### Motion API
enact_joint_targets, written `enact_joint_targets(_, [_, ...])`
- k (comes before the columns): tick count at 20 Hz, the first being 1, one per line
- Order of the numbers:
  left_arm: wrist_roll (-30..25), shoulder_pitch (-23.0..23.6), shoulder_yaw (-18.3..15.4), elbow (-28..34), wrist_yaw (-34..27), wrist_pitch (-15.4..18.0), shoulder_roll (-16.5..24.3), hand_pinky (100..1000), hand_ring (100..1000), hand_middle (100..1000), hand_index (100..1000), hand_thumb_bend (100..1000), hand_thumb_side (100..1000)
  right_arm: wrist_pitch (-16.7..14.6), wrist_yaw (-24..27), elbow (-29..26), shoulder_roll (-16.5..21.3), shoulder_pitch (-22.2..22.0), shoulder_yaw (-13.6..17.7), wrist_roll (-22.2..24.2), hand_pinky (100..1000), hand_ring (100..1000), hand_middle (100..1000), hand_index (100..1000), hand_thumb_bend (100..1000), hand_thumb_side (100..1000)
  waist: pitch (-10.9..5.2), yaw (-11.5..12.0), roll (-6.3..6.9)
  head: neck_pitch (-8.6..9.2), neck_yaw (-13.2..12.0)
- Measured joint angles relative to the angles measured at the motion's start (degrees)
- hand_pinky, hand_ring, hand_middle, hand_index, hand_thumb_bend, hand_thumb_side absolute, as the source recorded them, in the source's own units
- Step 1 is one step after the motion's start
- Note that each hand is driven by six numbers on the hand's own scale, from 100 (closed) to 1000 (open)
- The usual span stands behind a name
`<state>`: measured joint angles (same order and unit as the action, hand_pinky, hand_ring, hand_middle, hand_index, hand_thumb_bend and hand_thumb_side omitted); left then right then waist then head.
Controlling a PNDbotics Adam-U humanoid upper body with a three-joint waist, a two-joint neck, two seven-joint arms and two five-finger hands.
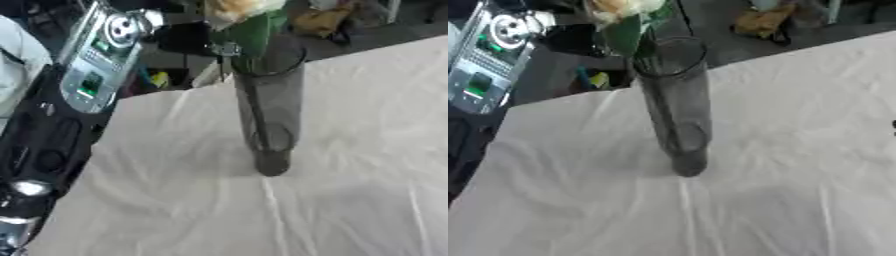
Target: Arrange flowers into the vase.
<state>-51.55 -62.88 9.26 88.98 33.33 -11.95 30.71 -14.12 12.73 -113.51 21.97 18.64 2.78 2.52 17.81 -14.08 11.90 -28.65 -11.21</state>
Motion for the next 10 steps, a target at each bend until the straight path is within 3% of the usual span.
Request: enact_joint_targets(10, [-0.1,1.4,-0.4,0.6,0.0,0.1,1.7,963,939,974,1000,897,1000,0.2,0.3,0.0,0.0,-0.1,0.0,0.1,683,543,508,763,100,1000,-0.21,0.5,0.00,-0.10,0.2])
